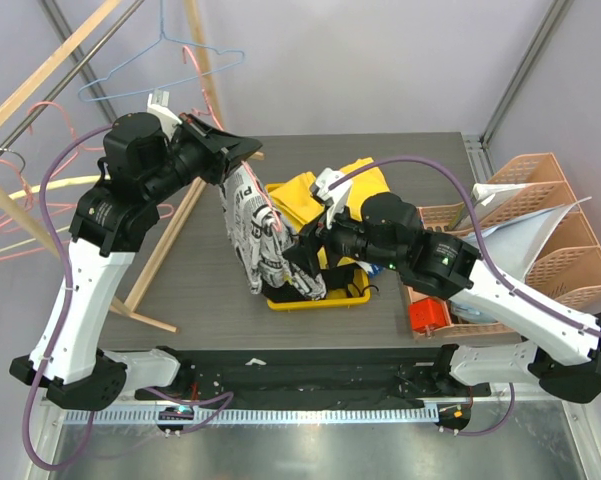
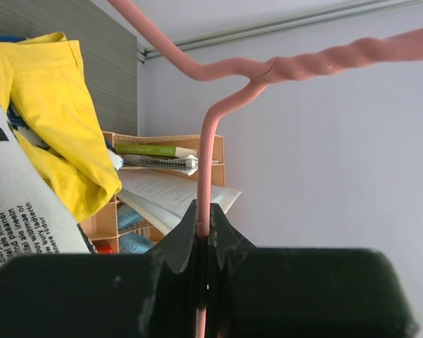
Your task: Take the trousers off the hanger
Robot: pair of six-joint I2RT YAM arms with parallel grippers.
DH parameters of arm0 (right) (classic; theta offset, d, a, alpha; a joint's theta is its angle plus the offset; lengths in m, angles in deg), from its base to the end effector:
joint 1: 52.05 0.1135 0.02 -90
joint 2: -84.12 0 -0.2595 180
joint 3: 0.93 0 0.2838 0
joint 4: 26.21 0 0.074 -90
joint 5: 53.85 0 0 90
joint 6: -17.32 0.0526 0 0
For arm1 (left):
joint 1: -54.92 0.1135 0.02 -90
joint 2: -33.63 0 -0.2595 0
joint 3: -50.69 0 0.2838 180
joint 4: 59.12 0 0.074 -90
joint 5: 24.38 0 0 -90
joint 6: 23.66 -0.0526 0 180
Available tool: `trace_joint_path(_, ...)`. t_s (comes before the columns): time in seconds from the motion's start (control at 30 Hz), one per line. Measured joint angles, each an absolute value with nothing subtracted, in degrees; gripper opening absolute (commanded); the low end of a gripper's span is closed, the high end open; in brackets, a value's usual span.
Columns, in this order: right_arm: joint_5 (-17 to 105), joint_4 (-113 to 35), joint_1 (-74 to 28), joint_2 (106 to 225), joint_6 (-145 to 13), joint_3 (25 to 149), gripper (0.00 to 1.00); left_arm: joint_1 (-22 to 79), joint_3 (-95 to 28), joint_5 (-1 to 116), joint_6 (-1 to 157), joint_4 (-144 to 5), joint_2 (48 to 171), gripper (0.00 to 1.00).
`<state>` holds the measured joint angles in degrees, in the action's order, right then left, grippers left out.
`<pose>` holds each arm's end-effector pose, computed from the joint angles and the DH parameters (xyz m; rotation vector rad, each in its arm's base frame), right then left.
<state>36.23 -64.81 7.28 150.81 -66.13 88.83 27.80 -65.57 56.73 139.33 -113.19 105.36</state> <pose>0.1532 0.2584 0.4291 -0.8539 1.7187 0.7942 0.2323 -0.1281 0.5381 -0.6433 1.8502 -1.3653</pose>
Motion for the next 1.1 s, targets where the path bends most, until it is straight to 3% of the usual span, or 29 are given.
trace_joint_path(0.23, 39.53, -62.86, 7.58, 150.07, -66.35, 88.79, 0.76, 27.80, -65.57, 55.57, 139.65, -112.77, 105.36, 0.00)
trace_joint_path(0.5, 37.32, -61.53, 7.58, 150.14, -67.95, 88.79, 0.69, 27.80, -65.55, 53.85, 139.94, -111.16, 105.77, 0.00)
trace_joint_path(0.93, 35.62, -57.97, 7.58, 153.37, -68.56, 88.83, 0.70, 27.80, -65.07, 52.67, 141.21, -110.57, 105.77, 0.00)
trace_joint_path(1.0, 35.31, -57.64, 7.58, 153.37, -68.56, 88.83, 0.67, 27.80, -64.94, 52.38, 141.40, -110.46, 105.77, 0.00)
trace_joint_path(1.1, 34.54, -57.03, 7.58, 153.37, -68.82, 88.83, 0.54, 27.80, -64.39, 51.94, 141.82, -110.09, 105.77, 0.00)
